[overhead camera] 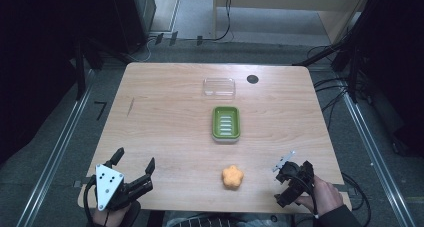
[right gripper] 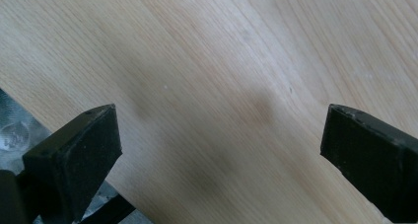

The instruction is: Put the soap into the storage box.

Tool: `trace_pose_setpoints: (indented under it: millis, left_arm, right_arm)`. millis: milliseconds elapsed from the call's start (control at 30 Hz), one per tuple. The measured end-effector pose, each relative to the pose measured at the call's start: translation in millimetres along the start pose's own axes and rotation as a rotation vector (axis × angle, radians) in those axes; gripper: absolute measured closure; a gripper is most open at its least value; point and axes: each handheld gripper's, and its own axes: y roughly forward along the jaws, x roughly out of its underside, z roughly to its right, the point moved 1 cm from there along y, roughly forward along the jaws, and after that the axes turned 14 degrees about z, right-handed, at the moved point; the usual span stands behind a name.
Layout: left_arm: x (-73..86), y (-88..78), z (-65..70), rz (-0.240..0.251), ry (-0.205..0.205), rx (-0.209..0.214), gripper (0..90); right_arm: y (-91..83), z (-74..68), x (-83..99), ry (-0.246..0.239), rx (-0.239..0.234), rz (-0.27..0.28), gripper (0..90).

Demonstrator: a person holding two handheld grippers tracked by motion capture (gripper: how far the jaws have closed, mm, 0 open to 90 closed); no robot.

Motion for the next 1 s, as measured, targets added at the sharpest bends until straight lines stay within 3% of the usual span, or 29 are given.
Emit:
trace_pose_setpoints:
  millis: [100,367,733,1000]
  left_arm:
    - [0.0,-0.3,0.0,-0.001,0.002,0.000,13.7]
    - [-0.1,-1.7,-0.7,0.002,0.004,0.000,13.7]
    - [-0.1,-1.7,-0.8,0.001,0.004,0.000,13.6]
    - [0.1,-1.0,-0.7,0.005,-0.002,0.001,13.7]
  right_arm:
    - [2.0,-3.2,-5.3,-0.033,0.000,0.011,1.9]
    - [4.9,-5.7,-15.0,-0.052,-0.029,0.057,1.8]
    - [15.1,-12.4,-31.4,-0.101,-0.067,0.038,1.4]
    - [17.7,-21.2,-47.2,-0.150,-0.078,0.065,1.4]
